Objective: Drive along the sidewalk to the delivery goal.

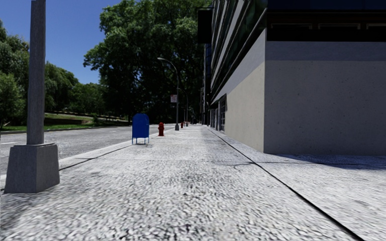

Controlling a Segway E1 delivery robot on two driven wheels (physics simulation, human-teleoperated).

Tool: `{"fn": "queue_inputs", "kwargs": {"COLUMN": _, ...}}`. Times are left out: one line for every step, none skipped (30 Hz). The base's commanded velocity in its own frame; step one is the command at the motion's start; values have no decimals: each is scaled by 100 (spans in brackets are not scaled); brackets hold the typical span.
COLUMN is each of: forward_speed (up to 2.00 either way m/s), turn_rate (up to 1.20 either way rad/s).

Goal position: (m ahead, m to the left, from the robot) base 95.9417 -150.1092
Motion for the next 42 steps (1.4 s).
{"fn": "queue_inputs", "kwargs": {"forward_speed": 200, "turn_rate": 0}}
{"fn": "queue_inputs", "kwargs": {"forward_speed": 200, "turn_rate": 0}}
{"fn": "queue_inputs", "kwargs": {"forward_speed": 200, "turn_rate": 0}}
{"fn": "queue_inputs", "kwargs": {"forward_speed": 200, "turn_rate": 0}}
{"fn": "queue_inputs", "kwargs": {"forward_speed": 200, "turn_rate": 0}}
{"fn": "queue_inputs", "kwargs": {"forward_speed": 200, "turn_rate": 0}}
{"fn": "queue_inputs", "kwargs": {"forward_speed": 200, "turn_rate": 0}}
{"fn": "queue_inputs", "kwargs": {"forward_speed": 200, "turn_rate": 0}}
{"fn": "queue_inputs", "kwargs": {"forward_speed": 200, "turn_rate": 0}}
{"fn": "queue_inputs", "kwargs": {"forward_speed": 200, "turn_rate": 0}}
{"fn": "queue_inputs", "kwargs": {"forward_speed": 200, "turn_rate": 0}}
{"fn": "queue_inputs", "kwargs": {"forward_speed": 200, "turn_rate": 0}}
{"fn": "queue_inputs", "kwargs": {"forward_speed": 200, "turn_rate": 0}}
{"fn": "queue_inputs", "kwargs": {"forward_speed": 200, "turn_rate": 0}}
{"fn": "queue_inputs", "kwargs": {"forward_speed": 200, "turn_rate": 0}}
{"fn": "queue_inputs", "kwargs": {"forward_speed": 200, "turn_rate": 0}}
{"fn": "queue_inputs", "kwargs": {"forward_speed": 200, "turn_rate": 0}}
{"fn": "queue_inputs", "kwargs": {"forward_speed": 200, "turn_rate": 0}}
{"fn": "queue_inputs", "kwargs": {"forward_speed": 200, "turn_rate": 0}}
{"fn": "queue_inputs", "kwargs": {"forward_speed": 200, "turn_rate": 0}}
{"fn": "queue_inputs", "kwargs": {"forward_speed": 200, "turn_rate": 0}}
{"fn": "queue_inputs", "kwargs": {"forward_speed": 200, "turn_rate": 0}}
{"fn": "queue_inputs", "kwargs": {"forward_speed": 200, "turn_rate": 0}}
{"fn": "queue_inputs", "kwargs": {"forward_speed": 200, "turn_rate": 0}}
{"fn": "queue_inputs", "kwargs": {"forward_speed": 200, "turn_rate": 0}}
{"fn": "queue_inputs", "kwargs": {"forward_speed": 200, "turn_rate": 0}}
{"fn": "queue_inputs", "kwargs": {"forward_speed": 200, "turn_rate": 0}}
{"fn": "queue_inputs", "kwargs": {"forward_speed": 200, "turn_rate": 0}}
{"fn": "queue_inputs", "kwargs": {"forward_speed": 200, "turn_rate": 0}}
{"fn": "queue_inputs", "kwargs": {"forward_speed": 200, "turn_rate": 0}}
{"fn": "queue_inputs", "kwargs": {"forward_speed": 200, "turn_rate": 0}}
{"fn": "queue_inputs", "kwargs": {"forward_speed": 200, "turn_rate": 0}}
{"fn": "queue_inputs", "kwargs": {"forward_speed": 200, "turn_rate": 0}}
{"fn": "queue_inputs", "kwargs": {"forward_speed": 200, "turn_rate": 0}}
{"fn": "queue_inputs", "kwargs": {"forward_speed": 200, "turn_rate": 0}}
{"fn": "queue_inputs", "kwargs": {"forward_speed": 200, "turn_rate": 0}}
{"fn": "queue_inputs", "kwargs": {"forward_speed": 200, "turn_rate": 0}}
{"fn": "queue_inputs", "kwargs": {"forward_speed": 200, "turn_rate": 0}}
{"fn": "queue_inputs", "kwargs": {"forward_speed": 200, "turn_rate": 0}}
{"fn": "queue_inputs", "kwargs": {"forward_speed": 200, "turn_rate": 0}}
{"fn": "queue_inputs", "kwargs": {"forward_speed": 200, "turn_rate": 0}}
{"fn": "queue_inputs", "kwargs": {"forward_speed": 200, "turn_rate": 0}}
